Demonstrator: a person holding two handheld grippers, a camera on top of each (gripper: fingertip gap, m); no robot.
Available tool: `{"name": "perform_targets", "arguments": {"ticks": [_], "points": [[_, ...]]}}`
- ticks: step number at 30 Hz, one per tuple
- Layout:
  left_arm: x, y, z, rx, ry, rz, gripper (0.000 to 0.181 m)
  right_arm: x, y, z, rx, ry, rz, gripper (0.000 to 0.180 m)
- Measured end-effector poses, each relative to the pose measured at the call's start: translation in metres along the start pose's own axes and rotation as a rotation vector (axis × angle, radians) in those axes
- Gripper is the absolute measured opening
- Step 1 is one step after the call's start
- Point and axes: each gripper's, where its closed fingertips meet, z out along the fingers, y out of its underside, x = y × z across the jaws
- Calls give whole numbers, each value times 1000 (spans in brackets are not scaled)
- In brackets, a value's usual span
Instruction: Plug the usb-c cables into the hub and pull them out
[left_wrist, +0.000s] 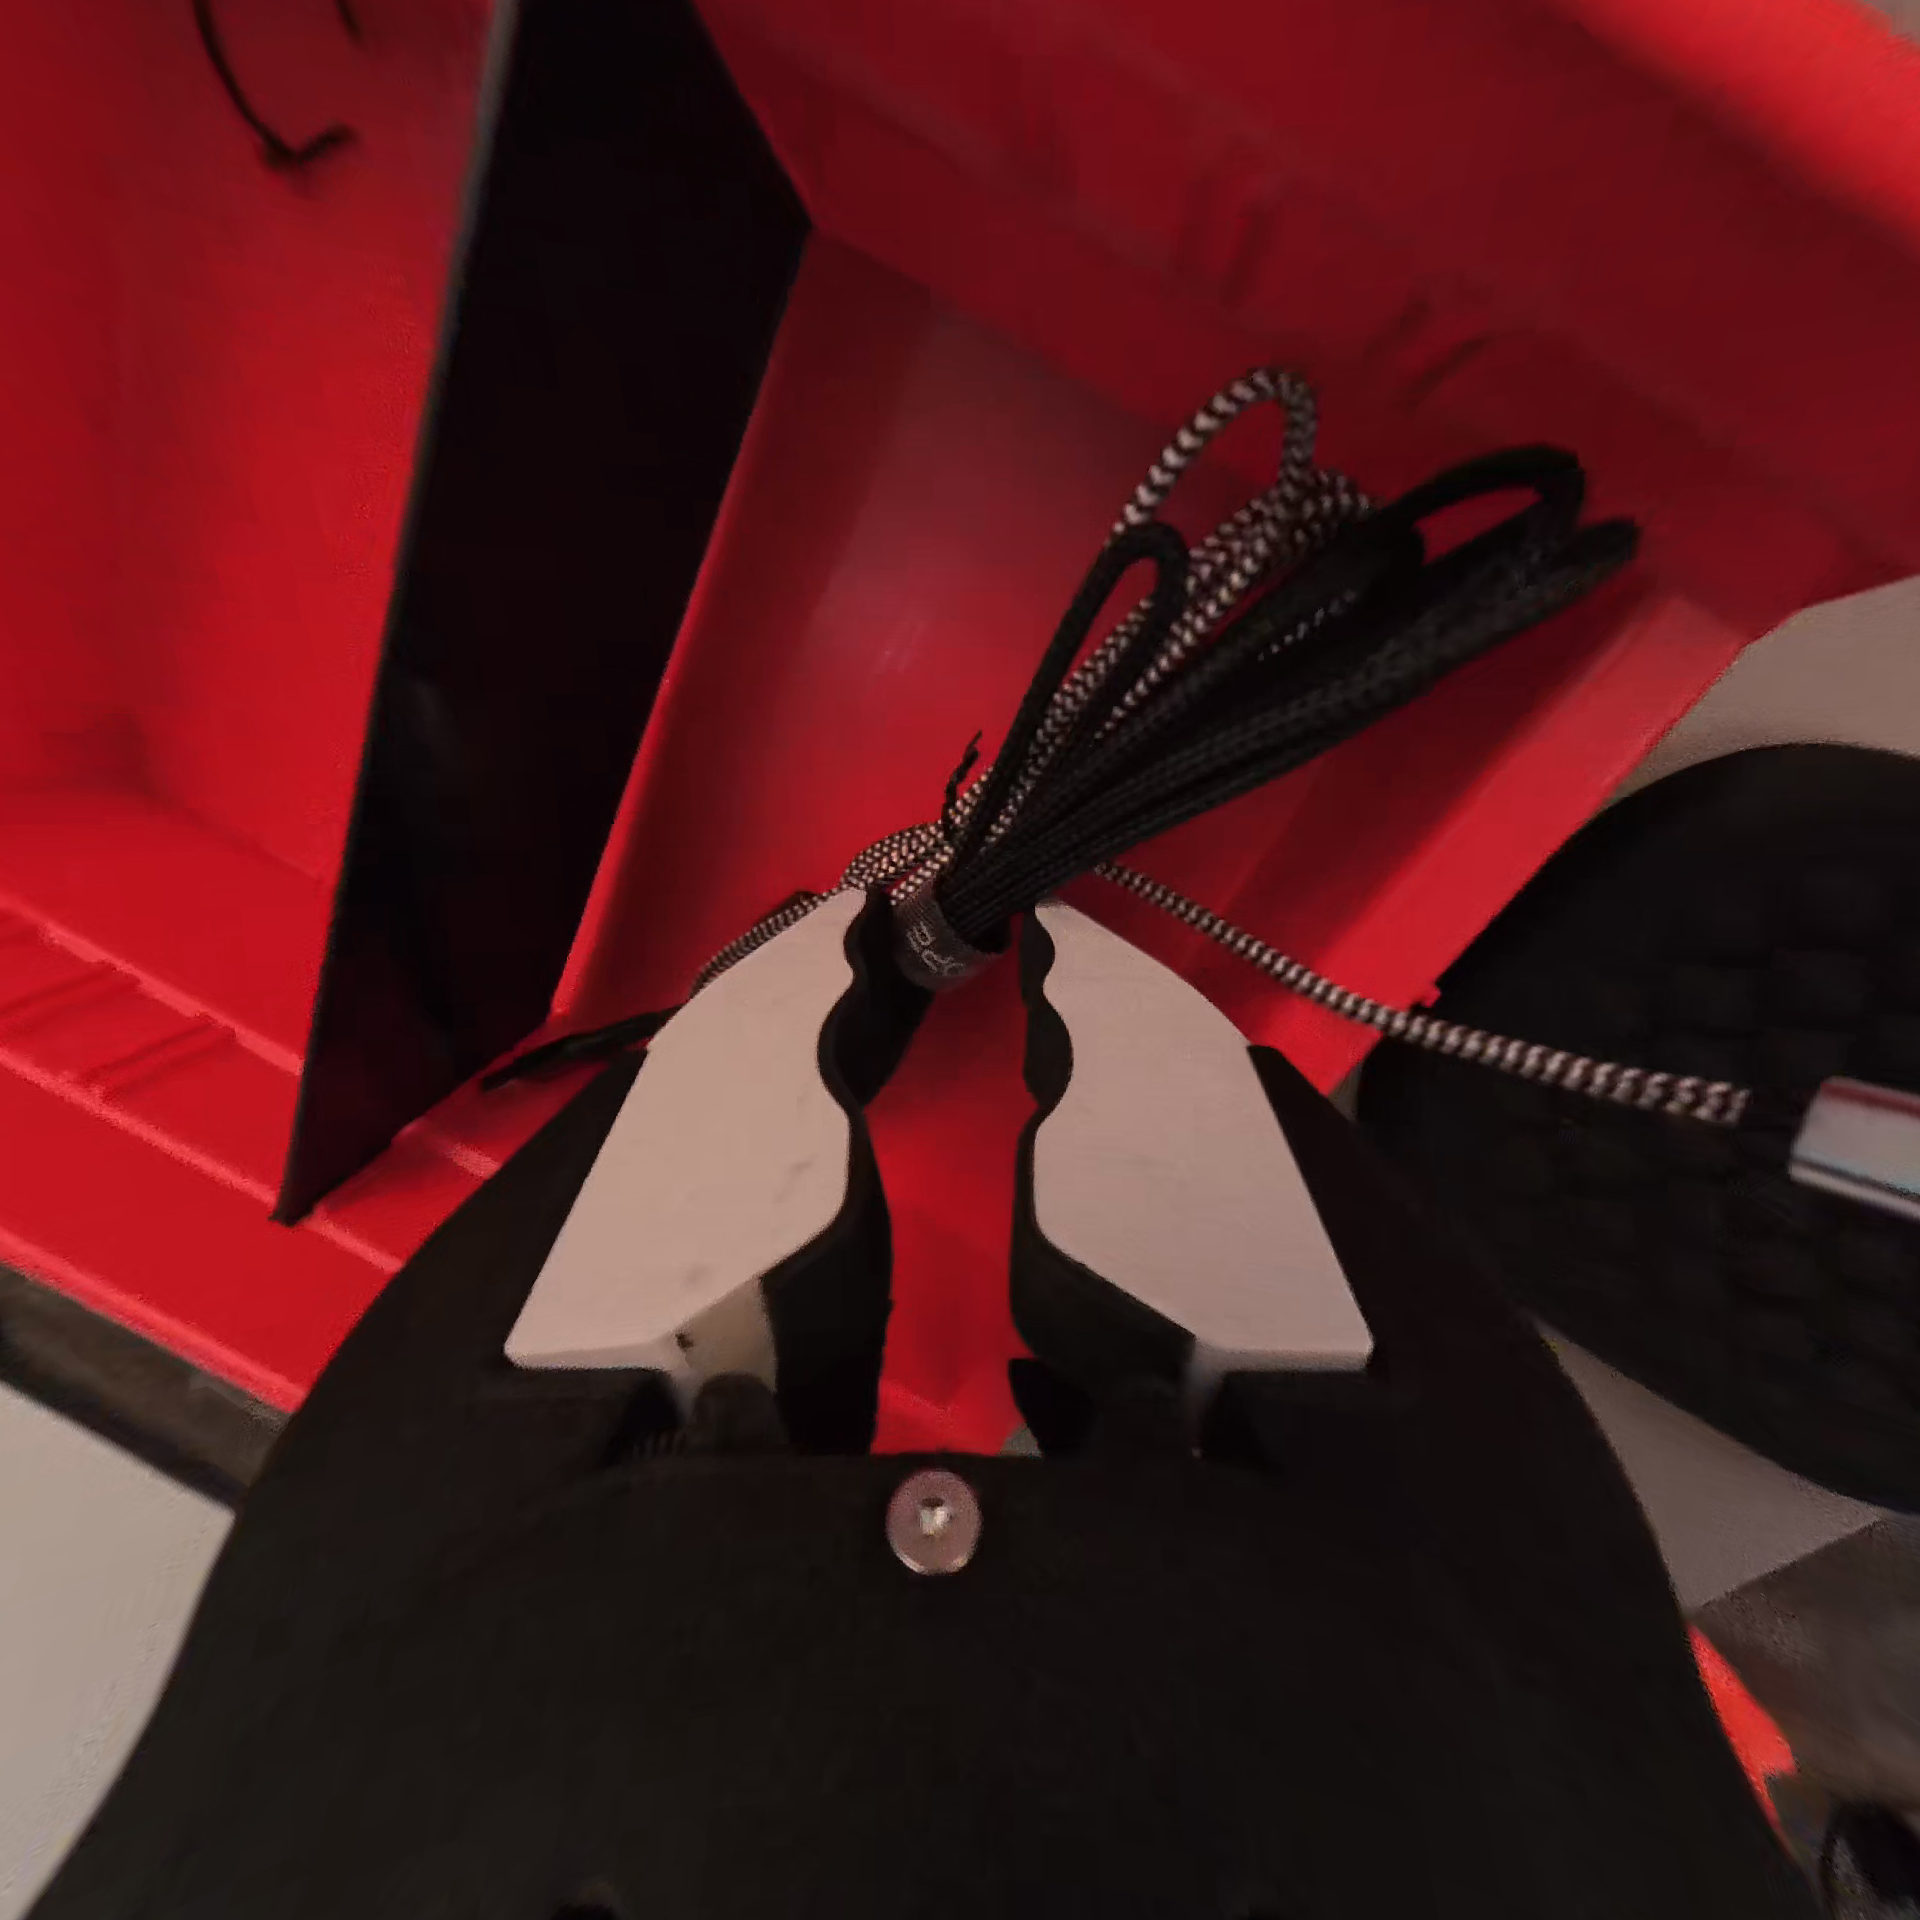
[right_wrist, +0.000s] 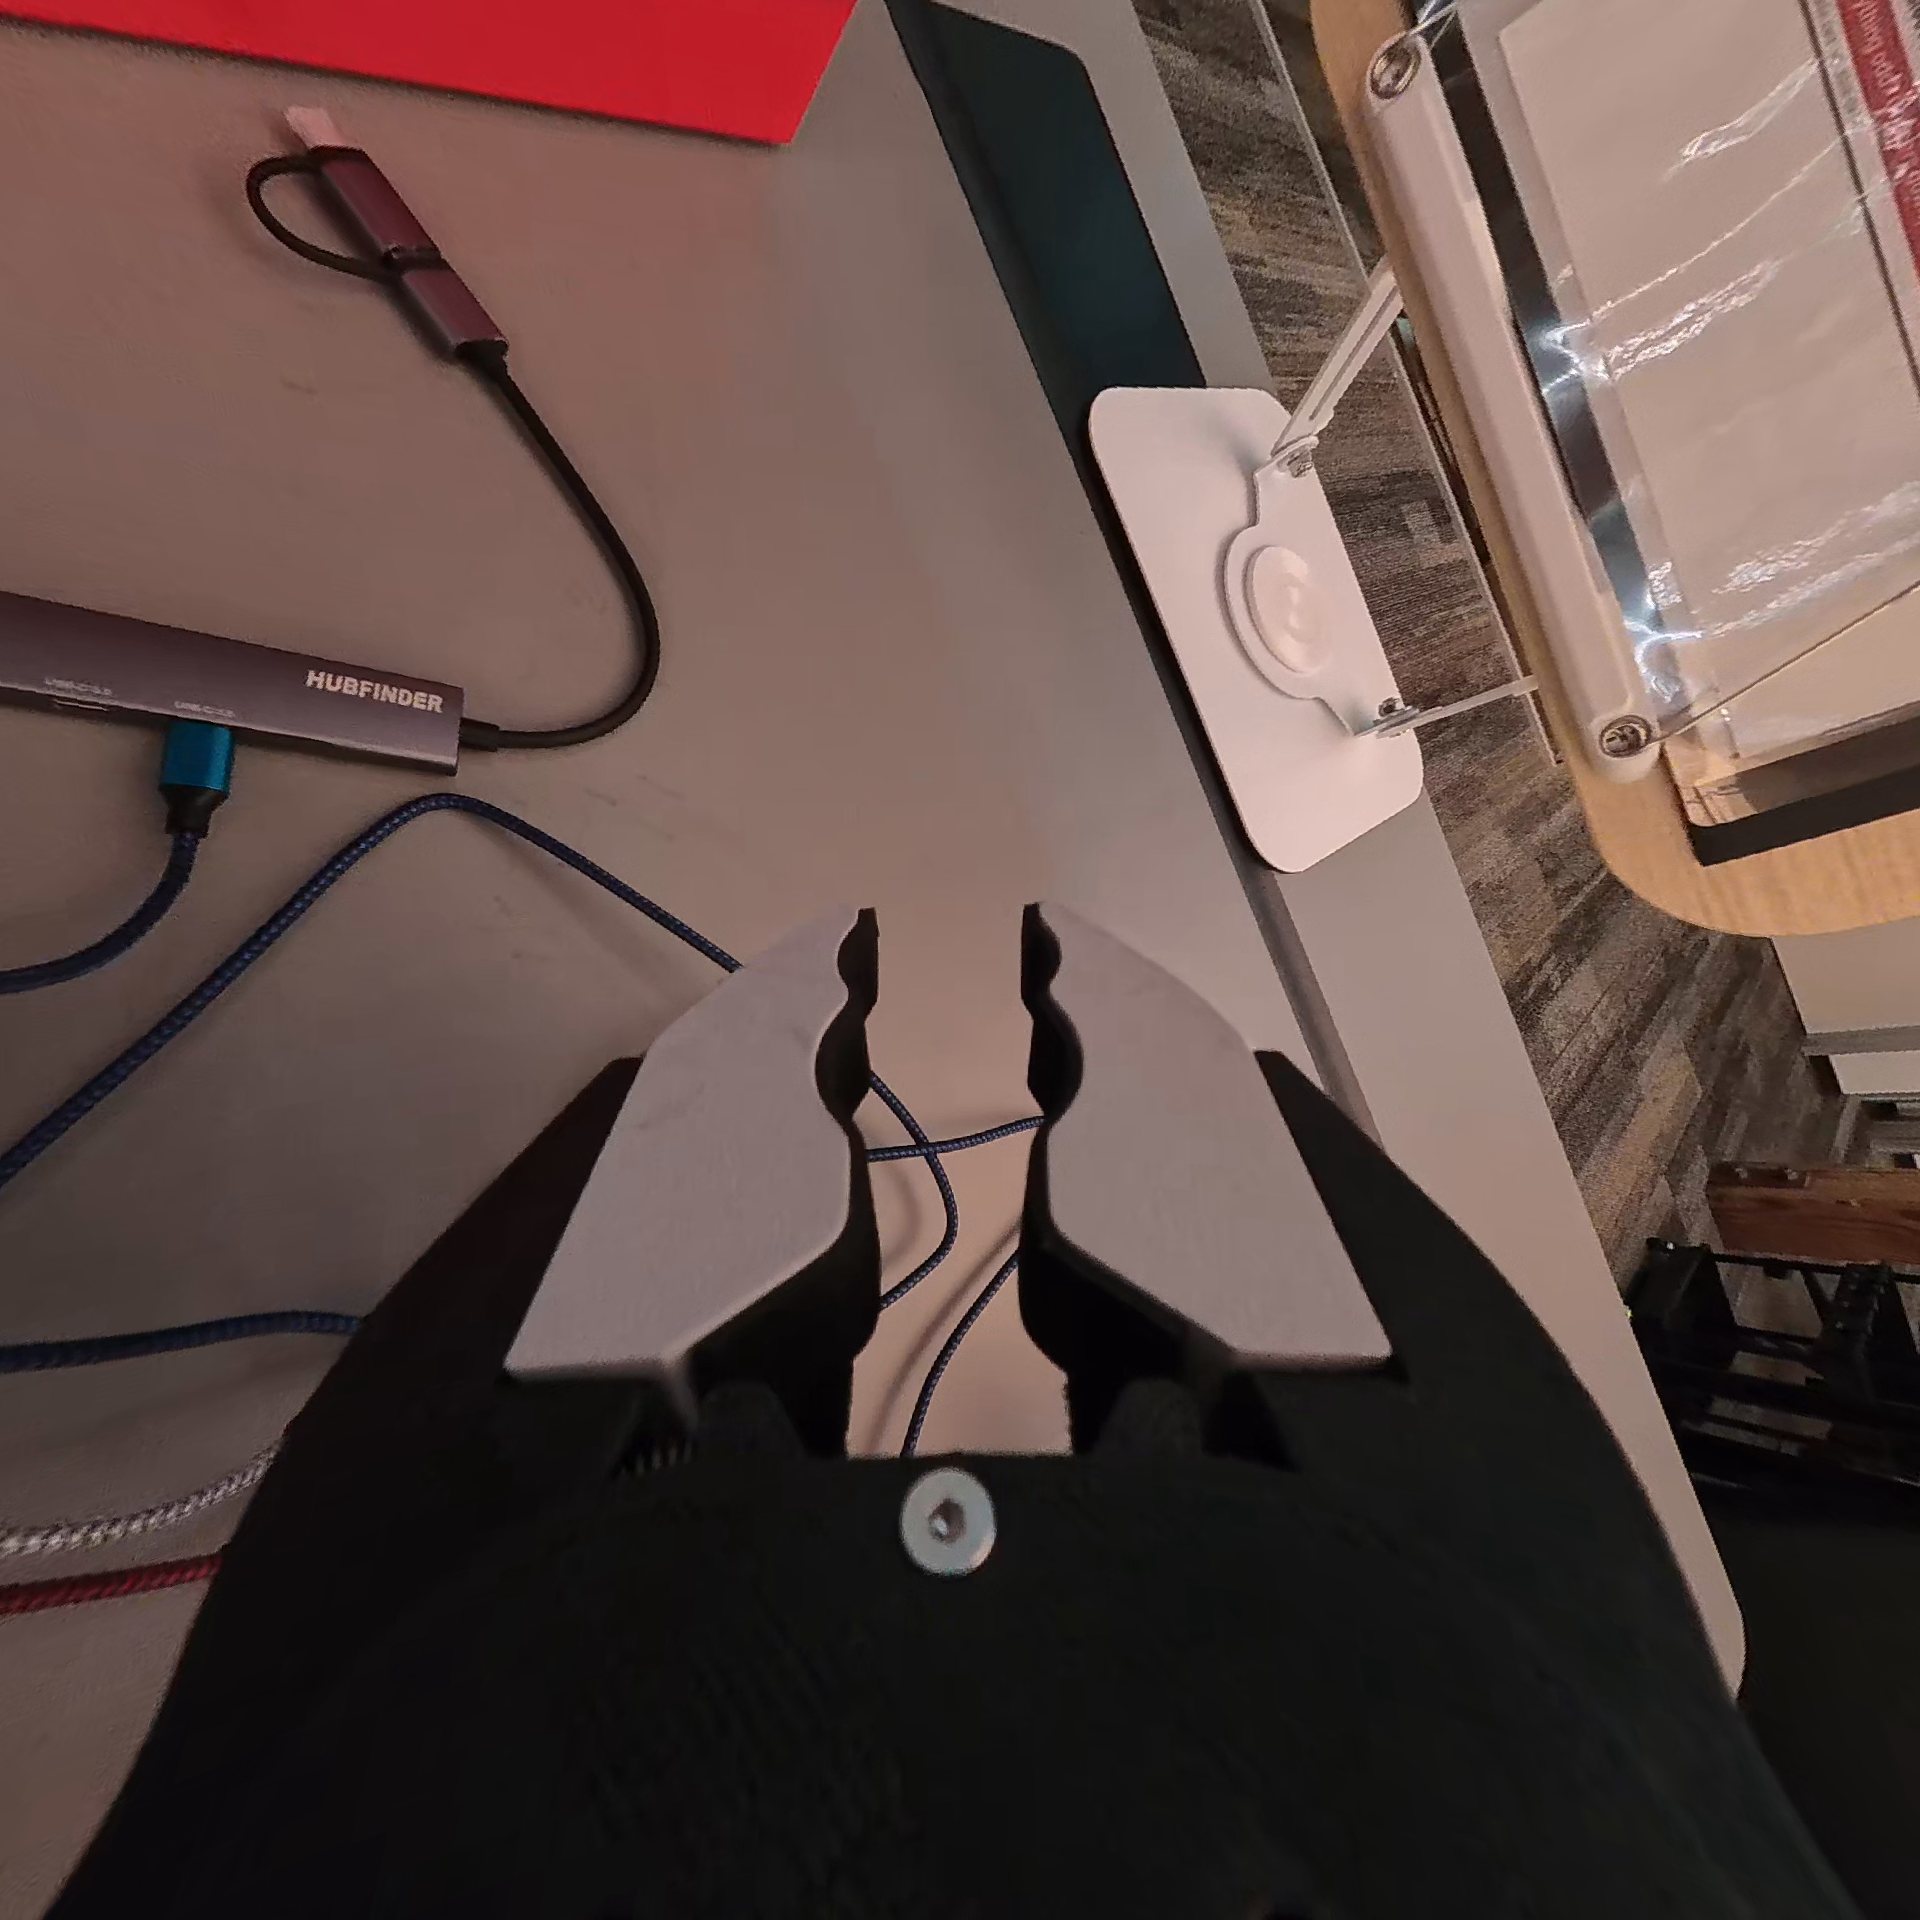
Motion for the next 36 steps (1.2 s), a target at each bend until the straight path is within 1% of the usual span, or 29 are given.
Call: {"name": "perform_targets", "arguments": {"ticks": [4, 7, 9, 11, 14, 18, 21, 23, 26, 29, 32, 34, 36], "points": [[-7, -9, -30, 157, -25, -77, 22, 0, -2, -2, 5, 2, -2, 27], [-17, -18, -59, 306, -45, -162, 22, -1, -3, -3, 7, 3, -8, 27], [-22, -25, -76, 407, -28, -239, 21, -2, -4, -3, 6, 1, -12, 27], [-24, -26, -86, 455, 21, -316, 21, -3, -4, -3, 4, 2, -16, 27], [-27, -23, -92, 482, 65, -387, 21, -4, -5, -4, 4, -3, -19, 27], [-19, -33, -105, 583, 119, -401, 21, -10, -15, -7, 53, -35, -6, 27], [-3, -52, -126, 687, 177, -378, 20, -22, -37, -16, 178, -104, 22, 27], [12, -69, -143, 750, 210, -339, 20, -35, -63, -31, 330, -177, 27, 27], [42, -101, -170, 840, 262, -279, 20, -62, -109, -69, 607, -327, 70, 28], [83, -137, -193, 927, 388, -225, 20, -83, -141, -107, 820, -466, 137, 31], [117, -165, -208, 985, 486, -175, 20, -92, -158, -136, 959, -569, 203, 38], [135, -178, -213, 1013, 547, -156, 20, -96, -162, -153, 1033, -636, 205, 42], [152, -188, -216, 1022, 622, -139, 20, -93, -163, -157, 1057, -601, 199, 42]]}}
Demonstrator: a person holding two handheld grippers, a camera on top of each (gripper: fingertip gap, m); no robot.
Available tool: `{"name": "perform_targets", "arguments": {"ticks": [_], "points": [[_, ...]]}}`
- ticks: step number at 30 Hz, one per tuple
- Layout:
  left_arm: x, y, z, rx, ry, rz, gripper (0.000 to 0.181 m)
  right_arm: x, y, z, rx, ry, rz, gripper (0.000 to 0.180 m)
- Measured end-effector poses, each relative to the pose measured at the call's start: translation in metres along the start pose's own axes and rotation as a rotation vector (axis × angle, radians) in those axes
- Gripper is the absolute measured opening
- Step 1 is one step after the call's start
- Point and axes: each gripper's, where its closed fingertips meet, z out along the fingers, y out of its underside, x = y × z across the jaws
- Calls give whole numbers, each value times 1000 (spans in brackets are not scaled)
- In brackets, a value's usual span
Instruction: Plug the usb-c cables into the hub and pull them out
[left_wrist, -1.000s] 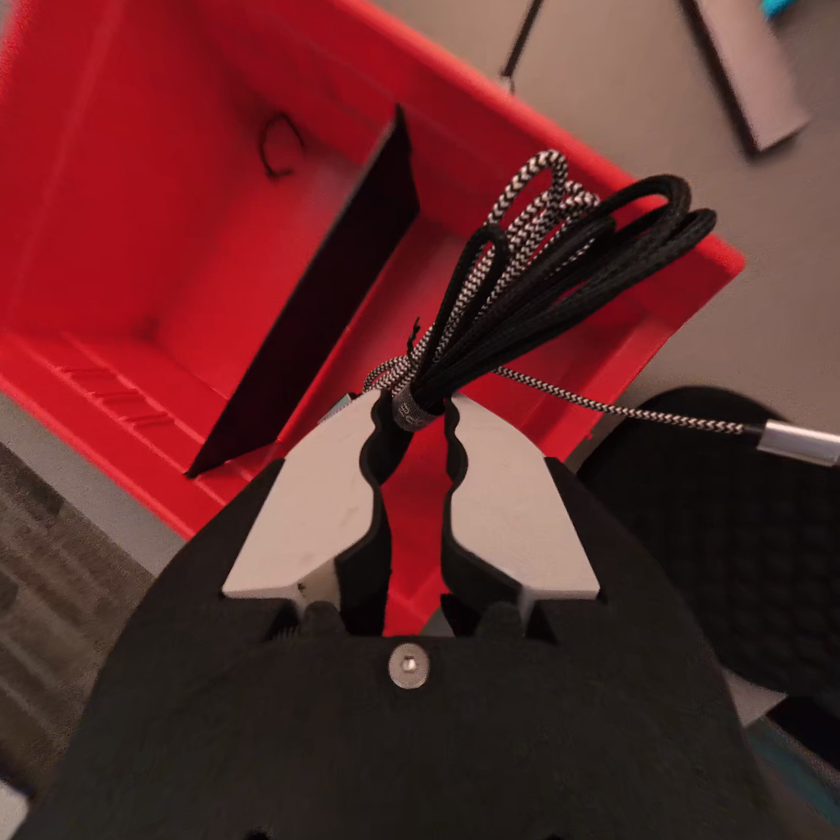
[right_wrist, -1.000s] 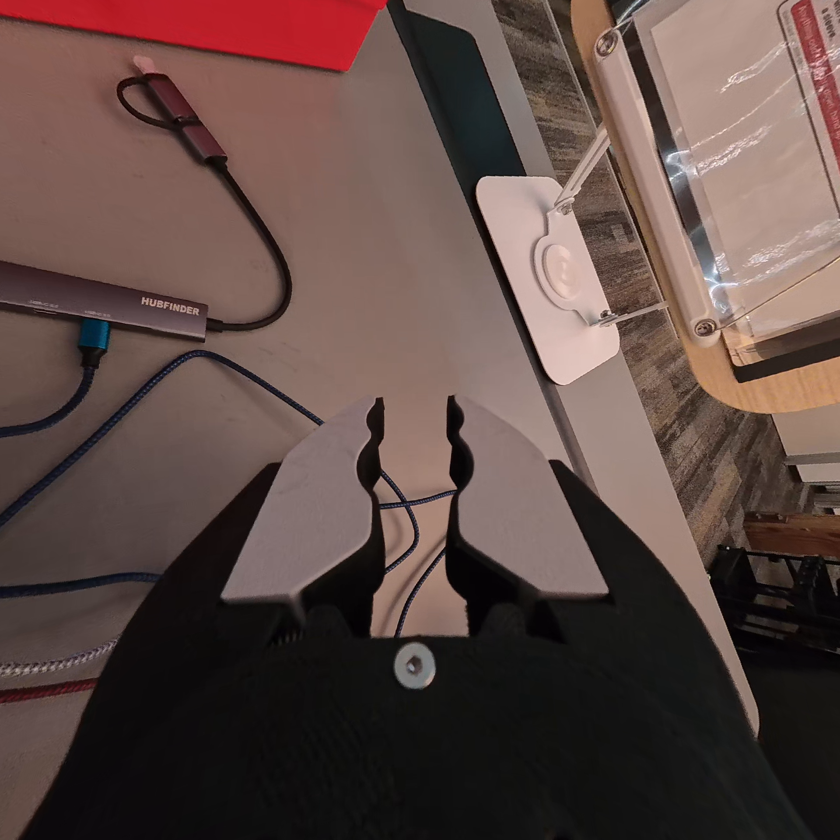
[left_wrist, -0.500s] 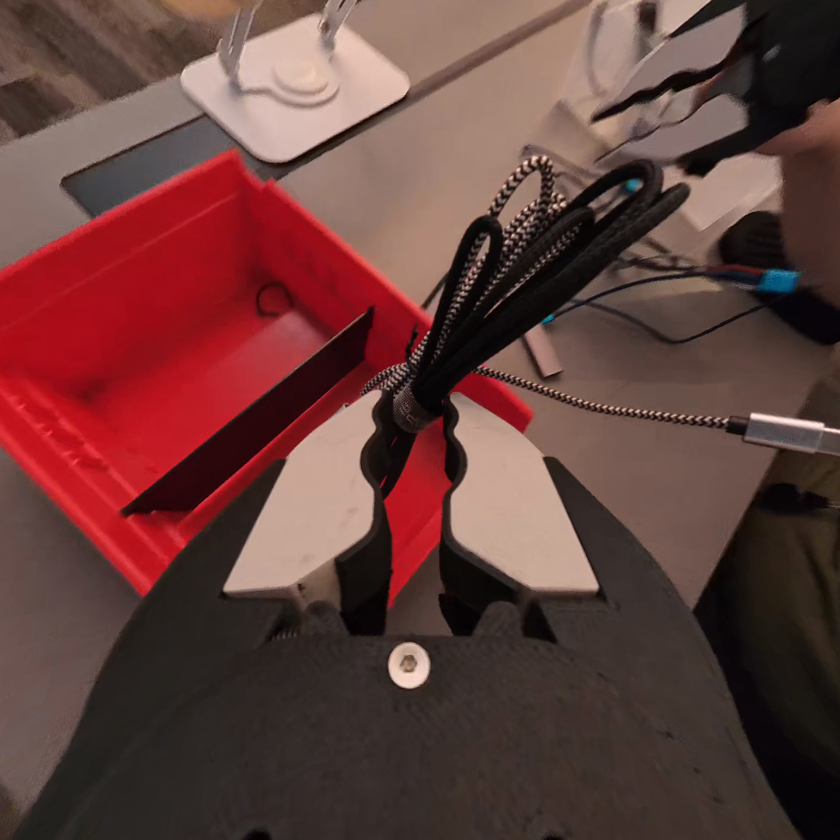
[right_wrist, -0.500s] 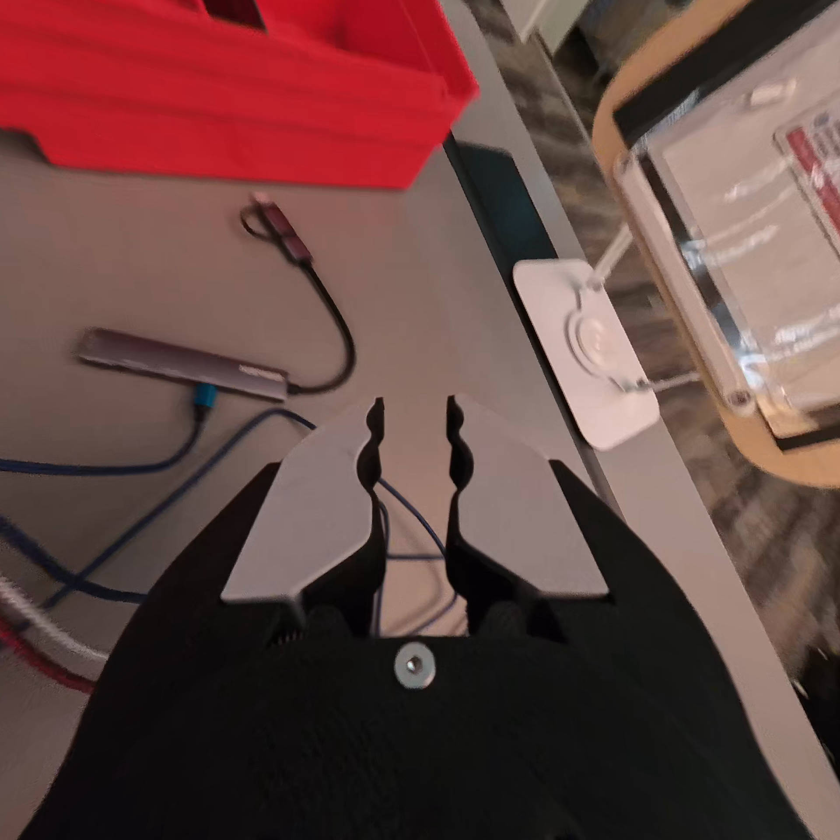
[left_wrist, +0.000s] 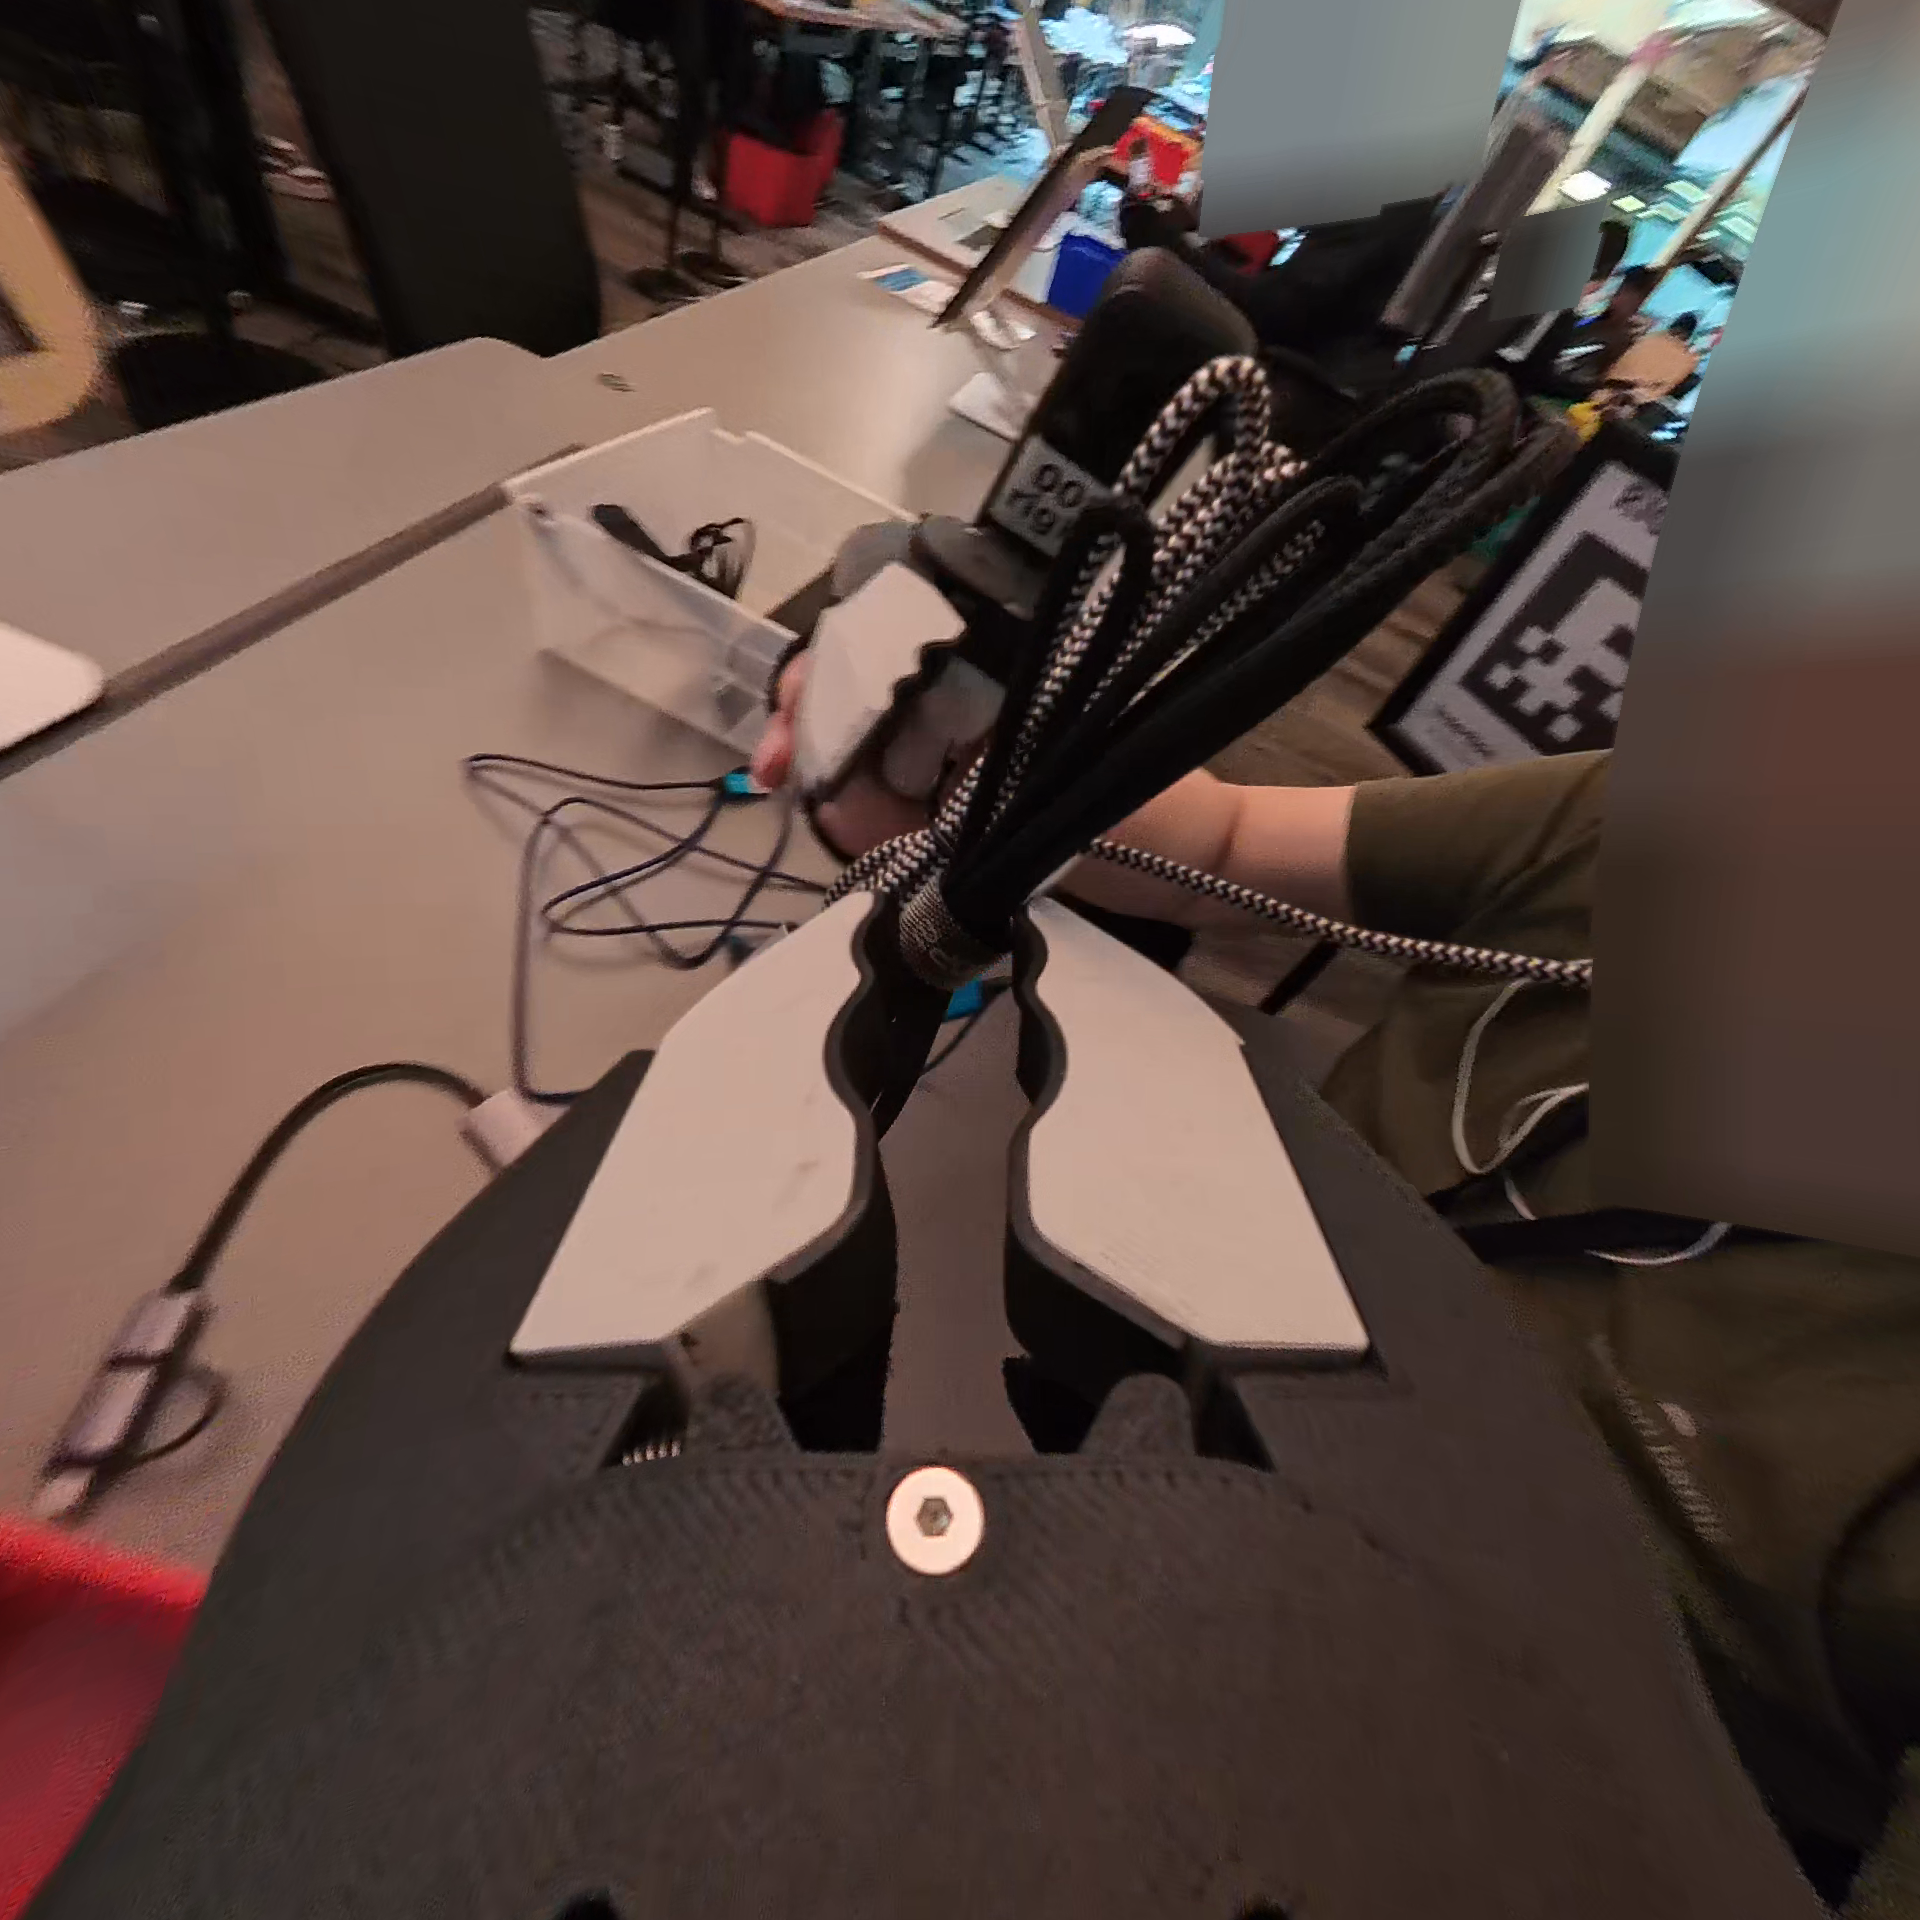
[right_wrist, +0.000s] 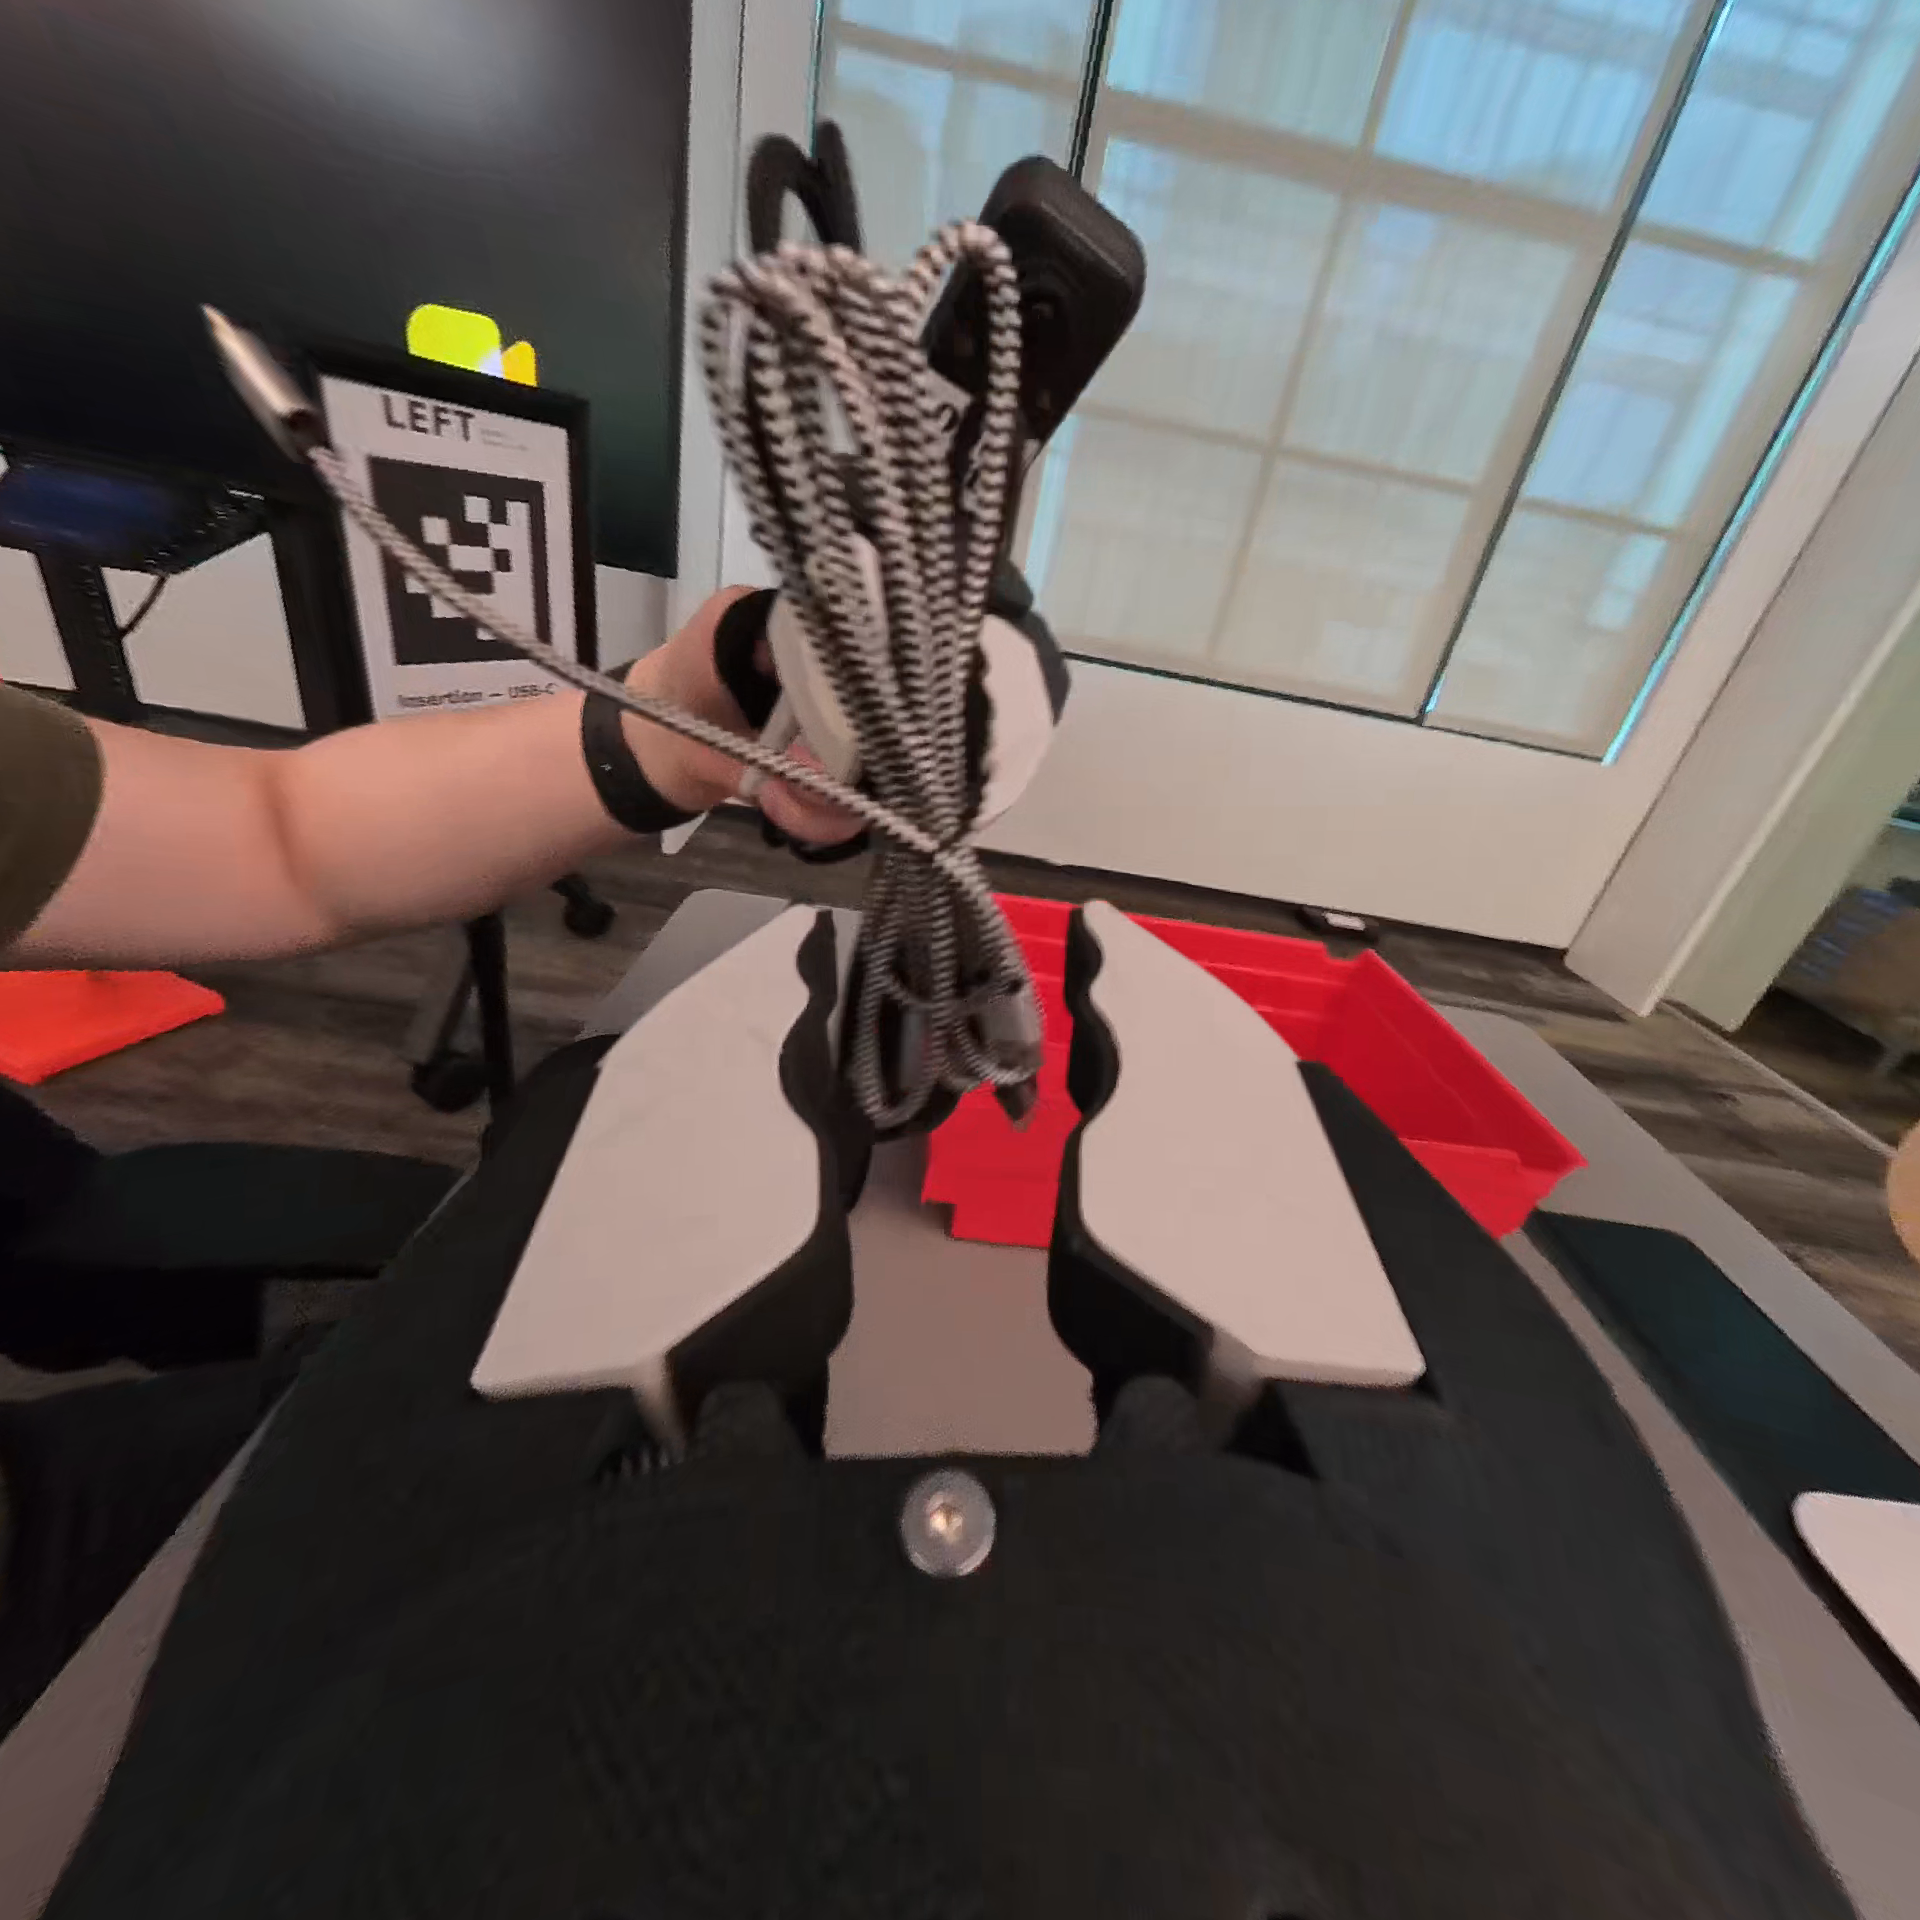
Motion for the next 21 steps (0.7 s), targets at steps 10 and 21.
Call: {"name": "perform_targets", "arguments": {"ticks": [10, 21], "points": [[9, -17, 19, 129, 34, -5, 20, -7, -12, -9, 40, -91, 39, 13], [-19, 11, -5, 106, -201, -131, 20, 55, -15, -44, 201, 2, 400, 12]]}}
